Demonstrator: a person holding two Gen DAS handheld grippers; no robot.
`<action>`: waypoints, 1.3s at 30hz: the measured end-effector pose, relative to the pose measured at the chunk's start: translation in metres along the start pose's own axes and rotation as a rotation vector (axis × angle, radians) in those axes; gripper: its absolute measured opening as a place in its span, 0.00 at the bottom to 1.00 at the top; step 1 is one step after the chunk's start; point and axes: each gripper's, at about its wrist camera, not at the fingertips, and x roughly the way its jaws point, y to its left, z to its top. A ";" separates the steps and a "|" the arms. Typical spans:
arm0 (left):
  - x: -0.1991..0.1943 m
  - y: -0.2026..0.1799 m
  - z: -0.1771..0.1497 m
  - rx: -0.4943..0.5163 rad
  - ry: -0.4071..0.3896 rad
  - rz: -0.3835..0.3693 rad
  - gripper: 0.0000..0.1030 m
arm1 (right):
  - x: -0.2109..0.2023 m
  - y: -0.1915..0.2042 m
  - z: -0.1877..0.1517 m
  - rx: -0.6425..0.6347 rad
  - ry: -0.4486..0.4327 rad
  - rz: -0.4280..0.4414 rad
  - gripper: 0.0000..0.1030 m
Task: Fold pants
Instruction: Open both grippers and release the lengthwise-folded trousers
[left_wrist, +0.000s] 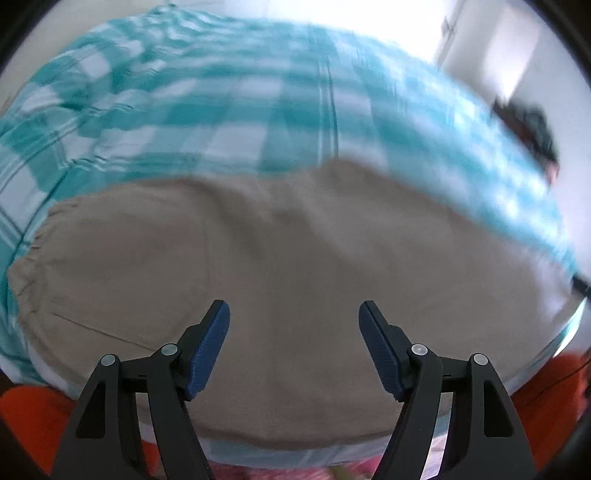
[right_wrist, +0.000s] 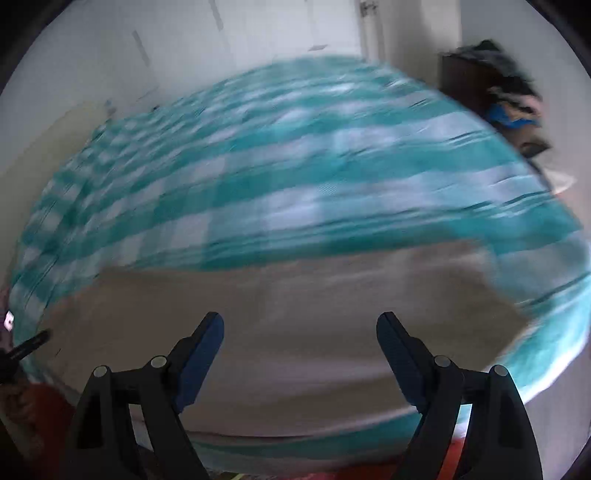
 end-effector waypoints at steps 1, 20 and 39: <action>0.009 -0.001 -0.009 0.020 0.036 0.015 0.69 | 0.012 0.009 -0.011 -0.005 0.025 0.012 0.82; -0.003 0.007 -0.047 0.041 0.083 0.001 0.70 | 0.073 0.027 -0.066 -0.044 0.197 0.009 0.97; 0.017 0.059 -0.016 -0.010 0.148 0.088 0.74 | 0.044 0.006 -0.063 0.070 0.234 0.076 0.99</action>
